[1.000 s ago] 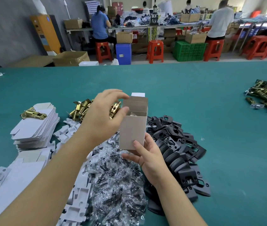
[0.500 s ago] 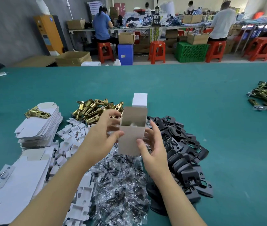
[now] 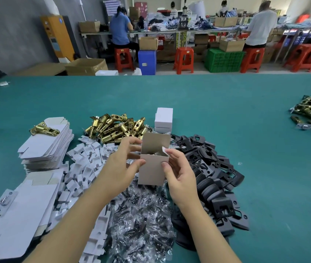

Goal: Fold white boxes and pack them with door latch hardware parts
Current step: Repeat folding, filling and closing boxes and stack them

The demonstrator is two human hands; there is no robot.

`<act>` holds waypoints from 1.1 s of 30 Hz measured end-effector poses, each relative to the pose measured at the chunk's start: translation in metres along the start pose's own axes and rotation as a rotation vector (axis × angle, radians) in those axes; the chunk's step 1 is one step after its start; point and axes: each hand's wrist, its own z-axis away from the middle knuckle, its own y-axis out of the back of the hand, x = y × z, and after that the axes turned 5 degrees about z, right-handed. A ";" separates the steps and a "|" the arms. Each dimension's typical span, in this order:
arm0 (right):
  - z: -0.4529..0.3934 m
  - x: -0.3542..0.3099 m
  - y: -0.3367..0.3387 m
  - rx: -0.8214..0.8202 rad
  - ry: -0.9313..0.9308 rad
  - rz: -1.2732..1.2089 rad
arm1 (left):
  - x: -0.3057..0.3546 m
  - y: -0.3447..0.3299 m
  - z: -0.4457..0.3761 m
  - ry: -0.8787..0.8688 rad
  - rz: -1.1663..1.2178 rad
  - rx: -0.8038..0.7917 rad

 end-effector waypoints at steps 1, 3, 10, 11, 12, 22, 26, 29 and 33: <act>0.000 0.000 0.000 -0.010 -0.002 0.022 | -0.001 0.000 0.000 0.005 -0.001 -0.003; 0.000 0.001 0.000 -0.022 -0.008 0.042 | -0.002 0.000 0.000 0.008 -0.012 -0.014; -0.002 0.003 0.001 0.004 -0.034 0.040 | -0.002 -0.004 0.001 0.003 -0.010 -0.011; -0.002 0.003 0.002 0.005 -0.039 0.039 | 0.000 -0.004 0.001 0.000 -0.002 -0.006; -0.002 0.003 0.002 0.004 -0.042 0.039 | 0.002 -0.005 0.001 0.001 0.013 0.007; -0.002 0.005 0.002 -0.050 -0.051 0.028 | 0.008 -0.015 -0.016 0.279 0.415 0.178; -0.001 0.005 0.001 -0.081 -0.053 0.032 | 0.010 -0.012 -0.016 0.265 0.455 0.093; -0.002 0.004 0.001 -0.075 -0.050 0.033 | 0.011 -0.012 -0.014 0.224 0.433 0.038; -0.003 0.002 0.001 -0.049 -0.050 0.040 | 0.008 -0.009 -0.011 0.216 0.373 0.036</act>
